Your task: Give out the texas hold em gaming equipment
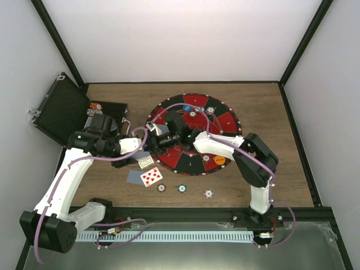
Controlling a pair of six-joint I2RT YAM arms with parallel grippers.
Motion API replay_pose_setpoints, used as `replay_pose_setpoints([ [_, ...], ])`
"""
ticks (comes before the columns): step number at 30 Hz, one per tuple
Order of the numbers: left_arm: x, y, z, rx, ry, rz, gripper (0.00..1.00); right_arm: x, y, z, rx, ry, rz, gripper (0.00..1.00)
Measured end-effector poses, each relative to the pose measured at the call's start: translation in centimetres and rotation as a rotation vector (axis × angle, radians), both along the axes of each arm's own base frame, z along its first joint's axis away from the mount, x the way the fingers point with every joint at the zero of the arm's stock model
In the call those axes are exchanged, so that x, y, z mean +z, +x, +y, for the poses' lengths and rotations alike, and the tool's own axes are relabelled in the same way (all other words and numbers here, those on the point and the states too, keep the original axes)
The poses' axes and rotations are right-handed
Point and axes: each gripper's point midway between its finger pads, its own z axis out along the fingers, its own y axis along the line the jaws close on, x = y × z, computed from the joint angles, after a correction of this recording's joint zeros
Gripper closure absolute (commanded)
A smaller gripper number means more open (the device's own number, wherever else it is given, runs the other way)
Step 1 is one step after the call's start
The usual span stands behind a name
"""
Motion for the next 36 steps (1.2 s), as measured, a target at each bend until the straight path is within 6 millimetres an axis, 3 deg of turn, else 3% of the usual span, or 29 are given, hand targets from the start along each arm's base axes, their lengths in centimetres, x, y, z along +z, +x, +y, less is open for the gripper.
replay_pose_setpoints([
  [4, 0.0, 0.0, 0.0, -0.001, 0.002, -0.001, 0.96, 0.1, -0.1, -0.5, -0.001, 0.003, -0.014, 0.45],
  [13, 0.1, 0.1, -0.1, -0.005, -0.003, -0.010, 0.96, 1.1, 0.1, -2.9, -0.038, -0.012, -0.030, 0.47],
  [19, 0.1, 0.1, -0.1, -0.004, -0.002, -0.010, 0.96, 1.9, -0.1, -3.7, -0.053, -0.016, -0.043, 0.70],
  [24, -0.1, 0.1, 0.0, -0.004, 0.002, -0.008, 0.96, 2.8, -0.2, -4.0, -0.065, -0.011, -0.055, 0.78],
  [29, -0.6, 0.0, 0.2, -0.002, 0.013, 0.001, 0.96, 3.2, -0.8, -4.1, -0.065, -0.022, -0.066, 0.97],
  [36, -0.8, 0.0, 0.2, -0.004, 0.020, -0.003, 0.96, 3.4, -1.2, -4.3, -0.081, -0.042, -0.062, 0.99],
])
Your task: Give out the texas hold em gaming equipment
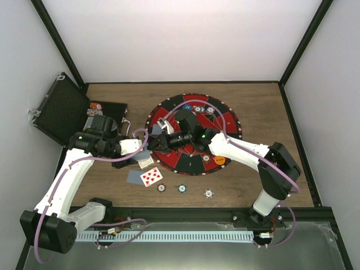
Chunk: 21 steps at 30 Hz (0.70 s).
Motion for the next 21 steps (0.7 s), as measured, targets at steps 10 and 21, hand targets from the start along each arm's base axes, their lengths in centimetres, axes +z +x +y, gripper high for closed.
replay_pose_setpoints([
  [10, 0.1, 0.1, -0.4, -0.018, -0.020, -0.014, 0.96, 0.7, 0.0, -0.6, -0.019, 0.013, -0.002, 0.99],
  [21, -0.3, 0.6, 0.0, -0.005, 0.008, -0.031, 0.96, 2.3, 3.1, -5.3, -0.118, 0.048, 0.001, 0.99],
])
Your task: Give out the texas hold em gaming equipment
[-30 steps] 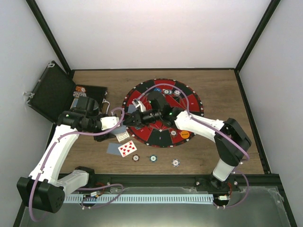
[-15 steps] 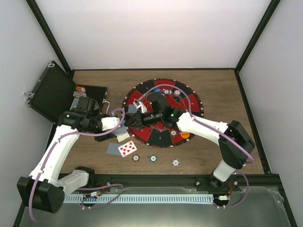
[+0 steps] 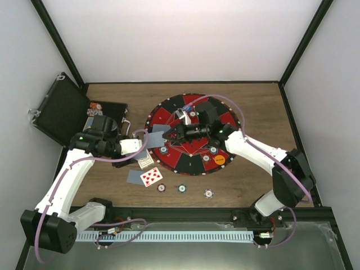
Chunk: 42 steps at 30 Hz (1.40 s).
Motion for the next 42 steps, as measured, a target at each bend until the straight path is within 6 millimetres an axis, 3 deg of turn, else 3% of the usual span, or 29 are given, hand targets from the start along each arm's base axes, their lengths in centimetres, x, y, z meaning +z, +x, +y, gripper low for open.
replay_pose_setpoints([
  [6, -0.2, 0.0, 0.2, 0.005, 0.011, 0.001, 0.96, -1.0, 1.1, -1.5, -0.029, -0.047, 0.007, 0.99],
  [8, -0.2, 0.0, 0.2, 0.005, 0.011, 0.001, 0.96, -1.2, 2.5, -3.0, -0.067, -0.060, 0.008, 0.99],
  [12, -0.2, 0.0, 0.2, 0.005, 0.011, 0.002, 0.96, -1.4, 8.3, -7.9, -0.220, -0.084, -0.003, 0.99],
  [15, -0.2, -0.1, 0.2, 0.005, 0.010, 0.002, 0.96, -1.9, 13.3, -10.3, -0.311, -0.119, -0.020, 0.99],
  [23, -0.1, -0.3, -0.1, 0.012, -0.012, 0.024, 0.96, -7.2, 25.5, -12.0, -0.424, -0.257, -0.028, 0.99],
  [26, -0.3, -0.2, -0.1, 0.015, -0.012, 0.033, 0.96, -9.9, 28.3, -12.3, -0.445, -0.312, -0.019, 0.99],
  [29, -0.3, -0.2, -0.1, 0.015, -0.012, 0.033, 0.96, -13.4, 29.8, -12.8, -0.460, -0.377, 0.014, 0.99],
  [33, -0.3, -0.2, -0.1, 0.015, -0.012, 0.035, 0.96, -16.4, 30.7, -13.6, -0.471, -0.450, 0.046, 0.99],
  [35, -0.5, -0.2, -0.1, 0.015, -0.010, 0.041, 0.96, -16.9, 31.0, -13.9, -0.477, -0.472, 0.048, 0.99],
  [40, -0.7, -0.1, -0.2, 0.015, -0.008, 0.052, 0.96, -16.0, 32.1, -14.9, -0.504, -0.496, 0.008, 0.99],
  [41, -0.7, -0.1, -0.2, 0.015, -0.008, 0.052, 0.96, -15.9, 32.3, -15.2, -0.510, -0.502, 0.003, 0.98],
  [42, -0.7, -0.1, -0.1, 0.015, -0.008, 0.052, 0.96, -15.8, 32.5, -15.5, -0.517, -0.515, -0.004, 0.90],
])
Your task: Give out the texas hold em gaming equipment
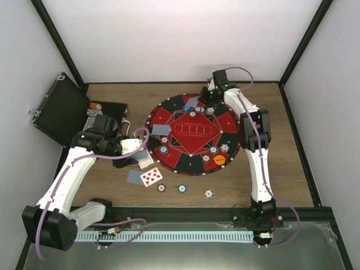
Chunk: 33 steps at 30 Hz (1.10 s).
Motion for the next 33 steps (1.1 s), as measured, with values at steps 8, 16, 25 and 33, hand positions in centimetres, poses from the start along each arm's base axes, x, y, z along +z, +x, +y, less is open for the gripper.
replay_pose_setpoints([
  [8, -0.1, -0.2, 0.0, 0.000, 0.001, 0.009, 0.96, 0.5, 0.7, -1.6, -0.025, -0.078, -0.021, 0.51],
  [16, 0.1, -0.4, 0.1, 0.001, 0.001, 0.012, 0.96, 4.8, -2.8, -2.9, -0.052, -0.121, -0.042, 0.39],
  [25, 0.6, -0.7, -0.4, -0.012, -0.031, 0.011, 0.96, 13.9, -17.7, 6.0, 0.134, 0.057, -0.176, 0.15],
  [33, 0.6, -0.8, -0.5, -0.015, -0.037, 0.015, 0.96, 9.7, -29.0, 12.4, 0.335, 0.187, -0.009, 0.09],
])
